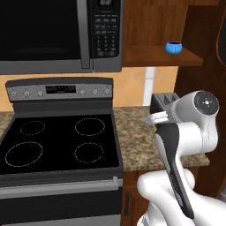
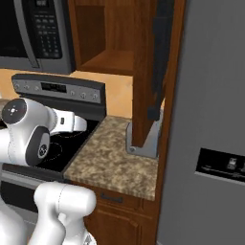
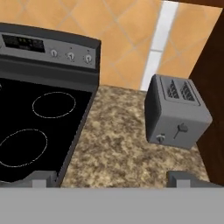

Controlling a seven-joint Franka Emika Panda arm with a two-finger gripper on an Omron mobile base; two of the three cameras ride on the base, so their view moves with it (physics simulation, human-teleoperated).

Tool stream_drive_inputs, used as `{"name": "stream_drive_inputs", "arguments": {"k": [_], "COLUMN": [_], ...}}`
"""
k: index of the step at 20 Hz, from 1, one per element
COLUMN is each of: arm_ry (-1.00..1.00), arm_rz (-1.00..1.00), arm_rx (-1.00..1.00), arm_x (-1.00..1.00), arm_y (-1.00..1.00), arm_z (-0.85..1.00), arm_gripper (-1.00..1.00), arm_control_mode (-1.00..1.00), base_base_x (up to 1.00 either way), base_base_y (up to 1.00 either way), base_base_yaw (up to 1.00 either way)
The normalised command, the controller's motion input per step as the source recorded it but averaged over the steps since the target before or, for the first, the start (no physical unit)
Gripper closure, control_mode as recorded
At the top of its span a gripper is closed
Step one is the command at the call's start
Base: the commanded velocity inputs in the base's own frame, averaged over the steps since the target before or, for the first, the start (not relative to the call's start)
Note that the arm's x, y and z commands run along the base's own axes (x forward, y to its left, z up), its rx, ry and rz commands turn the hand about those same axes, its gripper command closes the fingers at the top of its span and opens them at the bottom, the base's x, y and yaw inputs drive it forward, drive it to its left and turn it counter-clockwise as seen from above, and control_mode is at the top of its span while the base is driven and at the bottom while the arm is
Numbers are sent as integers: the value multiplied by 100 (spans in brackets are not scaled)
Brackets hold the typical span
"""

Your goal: Gather all objects into one cabinet and sort the glasses and bowls to opposite sides.

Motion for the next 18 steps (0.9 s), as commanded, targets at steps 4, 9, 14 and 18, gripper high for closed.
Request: {"name": "stream_drive_inputs", "arguments": {"k": [4,9,14,18], "arm_ry": [0,7,6,0], "arm_rz": [0,0,-4,-13], "arm_rx": [0,0,-3,-2], "arm_x": [0,10,24,42], "arm_y": [0,-3,3,0], "arm_z": [0,-10,-3,0], "arm_gripper": [-100,-100,-100,-100], "arm_control_mode": [100,-100,-100,-100], "base_base_x": [15,0,0,0], "base_base_y": [-44,0,0,0], "base_base_yaw": [-3,0,0,0]}}
